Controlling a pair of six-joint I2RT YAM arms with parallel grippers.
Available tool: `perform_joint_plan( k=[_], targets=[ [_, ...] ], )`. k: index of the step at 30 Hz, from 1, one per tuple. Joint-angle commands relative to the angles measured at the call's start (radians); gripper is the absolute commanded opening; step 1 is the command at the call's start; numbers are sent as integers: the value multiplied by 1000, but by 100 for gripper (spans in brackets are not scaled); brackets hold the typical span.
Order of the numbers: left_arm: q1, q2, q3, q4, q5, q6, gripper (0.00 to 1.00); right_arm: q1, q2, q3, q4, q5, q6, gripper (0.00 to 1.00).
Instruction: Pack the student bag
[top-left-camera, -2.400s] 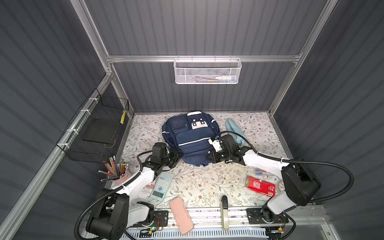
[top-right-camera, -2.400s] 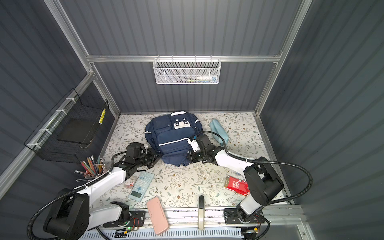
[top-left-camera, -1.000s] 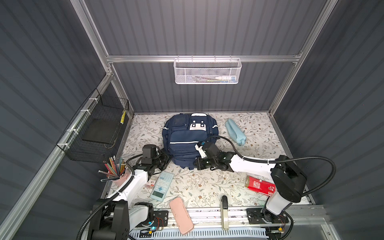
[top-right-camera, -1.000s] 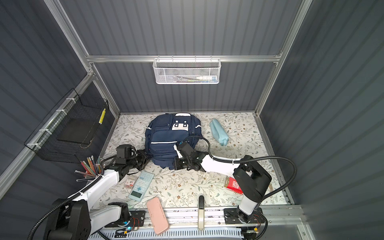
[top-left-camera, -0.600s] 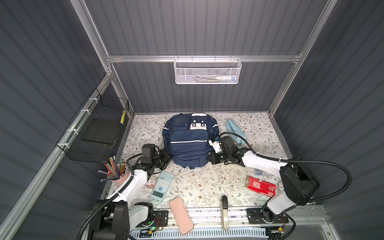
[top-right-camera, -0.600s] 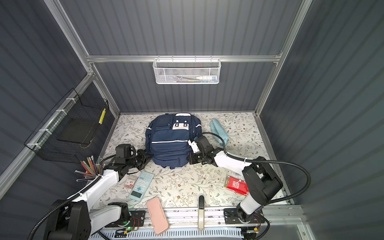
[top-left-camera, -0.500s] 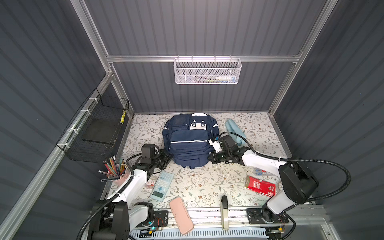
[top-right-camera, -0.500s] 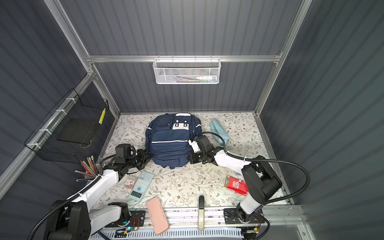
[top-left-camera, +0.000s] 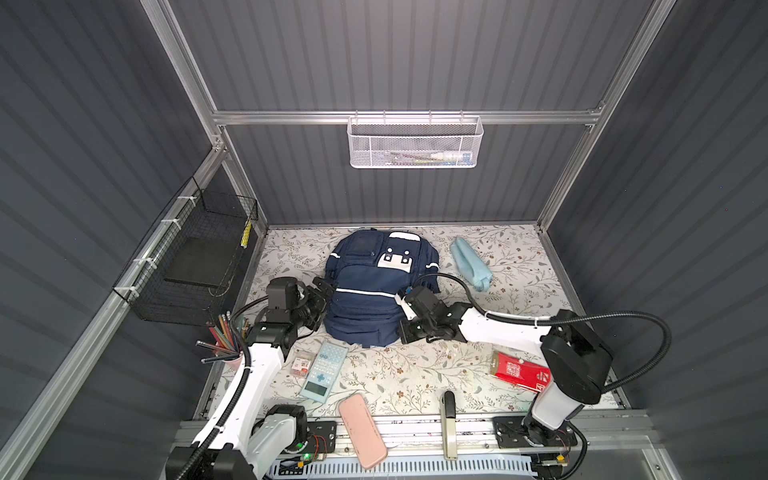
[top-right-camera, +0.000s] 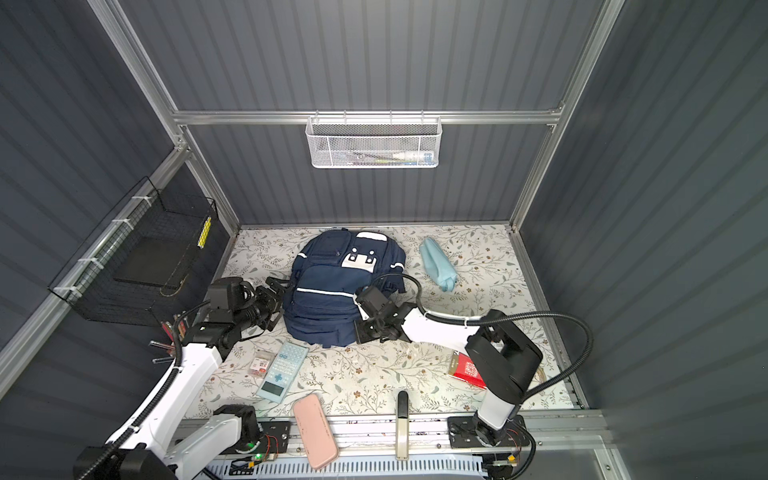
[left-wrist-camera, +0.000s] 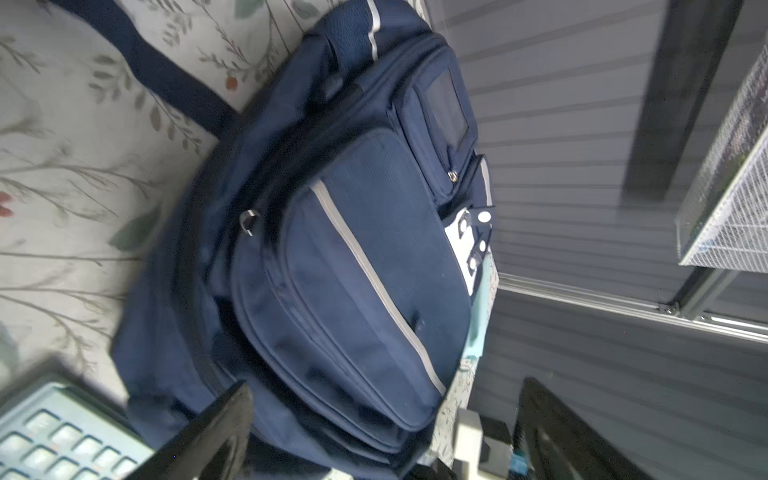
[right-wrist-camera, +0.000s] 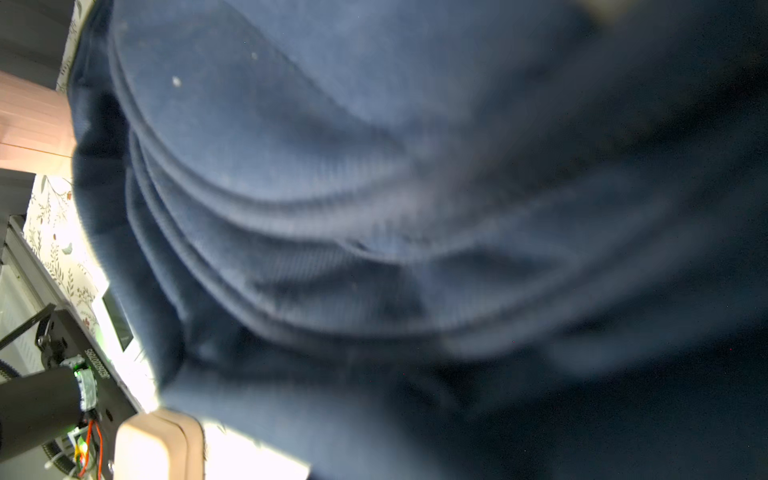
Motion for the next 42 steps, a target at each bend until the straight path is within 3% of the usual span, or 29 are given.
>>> perform_joint_plan(
  k=[1, 8, 11, 12, 13, 14, 16, 17, 20, 28, 34, 40, 42],
  targets=[
    [-133, 23, -43, 44, -26, -132, 100, 40, 24, 73, 72, 37, 34, 0],
    [-362, 178, -69, 183, -125, -251, 96, 64, 45, 100, 79, 32, 35, 0],
    [-383, 231, -97, 257, -141, -280, 85, 82, 42, 97, 86, 28, 20, 0],
    [-384, 241, -106, 275, -147, -286, 79, 89, 39, 94, 86, 35, 16, 0],
    [-384, 247, -111, 293, -167, -287, 65, 93, 36, 87, 88, 43, 18, 0],
    [-384, 252, -109, 292, -185, -282, 49, 93, 31, 76, 96, 44, 25, 0],
    [-384, 268, -100, 301, -193, -270, 5, 93, 16, 48, 112, 50, 34, 0],
    [-384, 276, -92, 294, -191, -262, 0, 91, 11, 42, 110, 55, 29, 0],
    [-383, 288, -86, 277, -169, -252, 0, 65, 2, 40, 43, 93, -15, 0],
    [-338, 155, -103, 190, -209, -213, 0, -162, -69, -79, 12, 80, -110, 0],
    [-301, 87, -48, 92, -222, -159, 0, -294, -42, -91, 10, 73, -153, 0],
    [-280, 112, -25, 77, -189, -123, 0, -308, -63, -89, 13, 4, -186, 0],
    [-251, 108, -24, 72, -167, -112, 0, -323, -63, -85, -33, 77, -212, 0]
  ],
)
